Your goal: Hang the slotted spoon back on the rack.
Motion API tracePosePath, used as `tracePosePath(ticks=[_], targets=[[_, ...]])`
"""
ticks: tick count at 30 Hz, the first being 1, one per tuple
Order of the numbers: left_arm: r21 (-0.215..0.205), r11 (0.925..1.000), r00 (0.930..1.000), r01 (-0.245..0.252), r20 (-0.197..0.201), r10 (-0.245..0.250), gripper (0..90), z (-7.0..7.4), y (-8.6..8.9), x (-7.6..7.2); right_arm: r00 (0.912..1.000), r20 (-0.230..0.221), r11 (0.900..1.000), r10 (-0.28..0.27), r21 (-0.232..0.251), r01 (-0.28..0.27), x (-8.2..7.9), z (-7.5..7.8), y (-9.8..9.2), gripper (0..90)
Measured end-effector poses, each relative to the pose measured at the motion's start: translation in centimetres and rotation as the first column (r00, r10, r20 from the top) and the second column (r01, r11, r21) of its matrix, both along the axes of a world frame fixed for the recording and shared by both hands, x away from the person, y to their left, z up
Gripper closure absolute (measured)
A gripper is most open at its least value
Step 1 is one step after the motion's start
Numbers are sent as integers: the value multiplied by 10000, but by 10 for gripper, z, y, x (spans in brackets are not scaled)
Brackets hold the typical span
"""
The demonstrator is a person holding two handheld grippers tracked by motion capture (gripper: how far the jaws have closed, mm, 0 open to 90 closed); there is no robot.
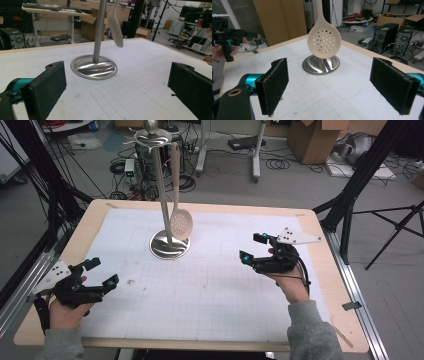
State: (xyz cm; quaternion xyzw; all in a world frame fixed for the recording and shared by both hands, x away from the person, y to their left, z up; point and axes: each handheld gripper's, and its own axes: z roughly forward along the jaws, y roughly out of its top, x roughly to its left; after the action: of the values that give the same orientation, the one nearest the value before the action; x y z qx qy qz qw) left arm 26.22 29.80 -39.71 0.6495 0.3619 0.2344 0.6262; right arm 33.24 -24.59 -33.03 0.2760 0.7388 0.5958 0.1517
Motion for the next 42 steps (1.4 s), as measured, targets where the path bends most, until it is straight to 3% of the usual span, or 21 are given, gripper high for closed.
tracePosePath(ticks=[13,24,30,42], targets=[[61,9998,9998,170,-48,-170,23,-2,-4,4,9986,-95,9983,-529,-236,526,-9,-17,-20,144],[193,9996,9998,190,-24,-189,23,-4,-8,5,9952,-50,9951,-979,-125,978,-19,-33,-40,139],[323,9994,9999,155,-58,-154,23,-6,-10,6,9906,-179,9906,-1357,-180,1354,-24,-43,-53,128],[397,9992,9999,67,-122,-62,23,-9,-12,7,9814,125,9805,-1916,-418,1920,-35,-56,-71,120]])
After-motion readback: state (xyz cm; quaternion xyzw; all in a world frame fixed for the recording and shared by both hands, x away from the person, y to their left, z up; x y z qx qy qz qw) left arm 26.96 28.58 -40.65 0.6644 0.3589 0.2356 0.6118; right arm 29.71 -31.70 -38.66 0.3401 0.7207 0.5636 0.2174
